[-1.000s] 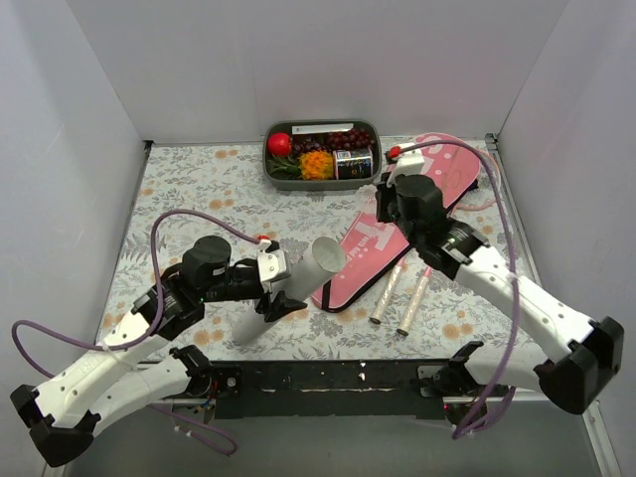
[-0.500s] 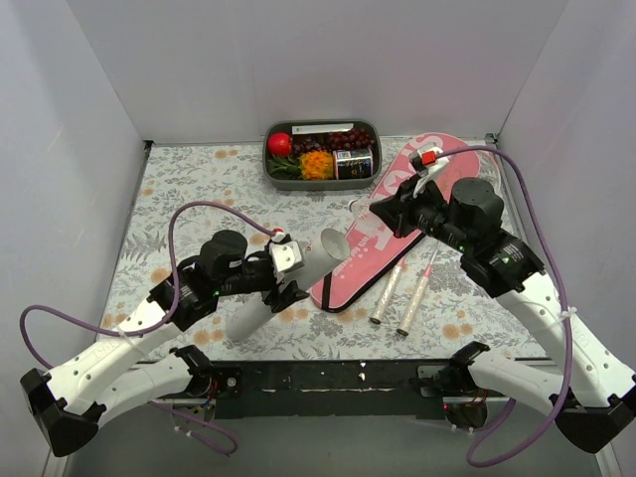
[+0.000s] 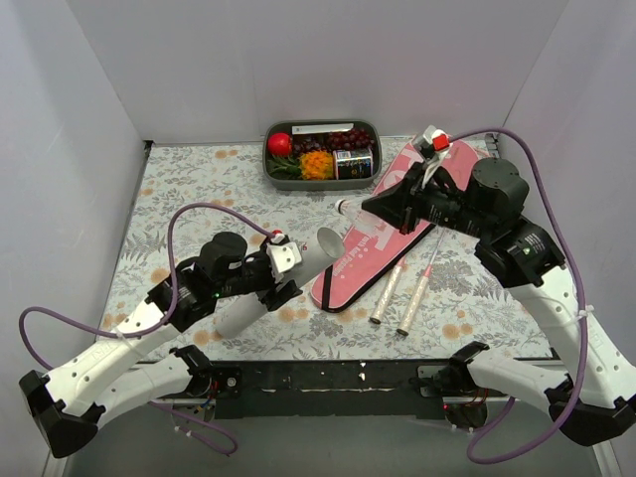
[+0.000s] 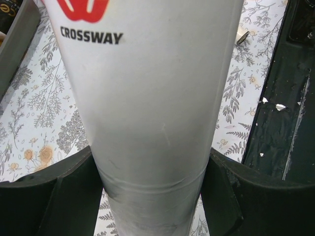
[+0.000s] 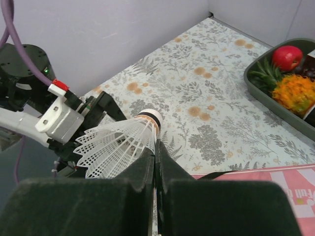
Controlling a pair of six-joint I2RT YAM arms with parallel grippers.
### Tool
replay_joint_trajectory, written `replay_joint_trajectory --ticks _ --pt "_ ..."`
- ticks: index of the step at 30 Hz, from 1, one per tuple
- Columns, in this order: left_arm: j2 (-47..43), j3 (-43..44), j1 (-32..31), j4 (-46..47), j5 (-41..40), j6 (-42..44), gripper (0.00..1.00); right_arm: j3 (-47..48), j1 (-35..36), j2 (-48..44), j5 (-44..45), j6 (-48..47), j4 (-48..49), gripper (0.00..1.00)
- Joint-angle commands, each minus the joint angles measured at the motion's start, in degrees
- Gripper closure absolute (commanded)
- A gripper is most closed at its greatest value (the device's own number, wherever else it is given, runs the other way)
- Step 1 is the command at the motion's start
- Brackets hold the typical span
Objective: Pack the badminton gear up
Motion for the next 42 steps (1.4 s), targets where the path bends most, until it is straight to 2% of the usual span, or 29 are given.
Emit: replay_joint_trajectory --ticks 1,6,18,29,42 --pt "-2.4 0.2 -0.3 0.8 -2.0 1.5 1.0 3.9 -0.2 2.8 -8.8 0.6 -3.6 0.99" --pt "-2.9 0.2 -0.3 0.8 -2.3 1.8 1.0 4.6 -0.2 4.9 -15.3 0.3 -7.2 0.99" --pt "-3.0 0.0 -0.3 1.3 -2.2 2.0 1.0 3.5 0.1 7.2 -21.1 -0.9 -10.4 0.99" --pt "-2.4 0.6 -0.5 1.3 -0.9 1.6 1.0 6.7 3.0 12.8 -13.6 -0.1 -11.5 0.99" --pt "-3.1 0.3 -0.9 2.5 -0.9 1.8 1.0 14.0 13.5 22.2 -2.0 0.1 -15.9 0.99"
